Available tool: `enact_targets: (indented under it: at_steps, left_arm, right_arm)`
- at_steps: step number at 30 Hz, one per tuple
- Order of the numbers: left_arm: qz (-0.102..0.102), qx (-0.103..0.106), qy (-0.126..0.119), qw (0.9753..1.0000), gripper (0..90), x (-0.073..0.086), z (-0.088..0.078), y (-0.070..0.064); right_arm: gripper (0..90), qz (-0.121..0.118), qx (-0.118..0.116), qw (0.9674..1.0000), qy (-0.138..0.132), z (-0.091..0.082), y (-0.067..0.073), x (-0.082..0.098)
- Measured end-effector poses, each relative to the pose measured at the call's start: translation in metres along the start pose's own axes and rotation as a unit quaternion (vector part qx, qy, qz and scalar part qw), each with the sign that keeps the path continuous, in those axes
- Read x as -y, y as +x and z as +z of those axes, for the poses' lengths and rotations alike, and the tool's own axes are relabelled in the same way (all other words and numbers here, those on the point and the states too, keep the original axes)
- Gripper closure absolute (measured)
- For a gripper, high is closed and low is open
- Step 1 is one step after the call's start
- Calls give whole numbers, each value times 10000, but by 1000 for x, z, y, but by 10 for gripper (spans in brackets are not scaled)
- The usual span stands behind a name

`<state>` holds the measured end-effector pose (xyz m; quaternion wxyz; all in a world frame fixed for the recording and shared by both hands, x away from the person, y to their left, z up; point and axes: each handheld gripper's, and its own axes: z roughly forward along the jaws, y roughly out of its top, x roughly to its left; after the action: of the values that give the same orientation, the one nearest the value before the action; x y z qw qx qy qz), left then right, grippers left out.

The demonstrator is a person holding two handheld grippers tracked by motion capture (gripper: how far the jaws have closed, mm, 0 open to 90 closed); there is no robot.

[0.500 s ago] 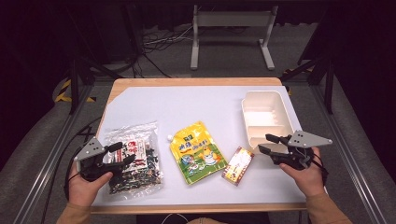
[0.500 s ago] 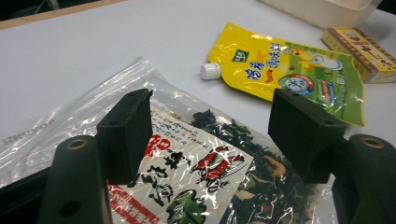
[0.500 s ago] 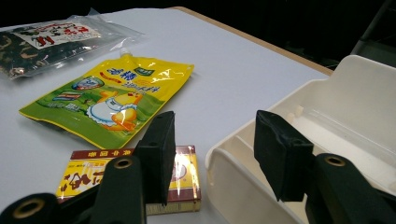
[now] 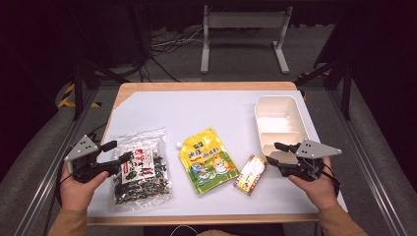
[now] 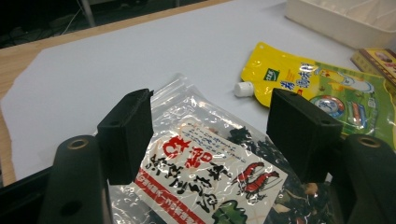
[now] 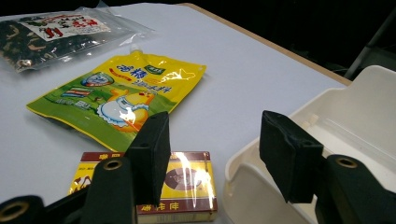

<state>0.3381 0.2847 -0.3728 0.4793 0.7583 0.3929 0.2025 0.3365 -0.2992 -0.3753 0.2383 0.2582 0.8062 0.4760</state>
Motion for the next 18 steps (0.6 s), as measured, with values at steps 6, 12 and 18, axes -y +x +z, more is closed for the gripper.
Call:
enact_targets:
  at_steps: [6,12,18]
  left_arm:
    - [-167,-41,-37,9998,305,-3,-1,13]
    - [-364,-322,165,9987,286,-8,6,27]
    - [-467,-457,279,9975,273,-8,16,38]
  right_arm:
    - [432,-32,-128,9999,-5,3,3,-1]
    - [419,-37,-246,9997,44,9,5,0]
    - [436,-44,-414,9991,90,13,6,-2]
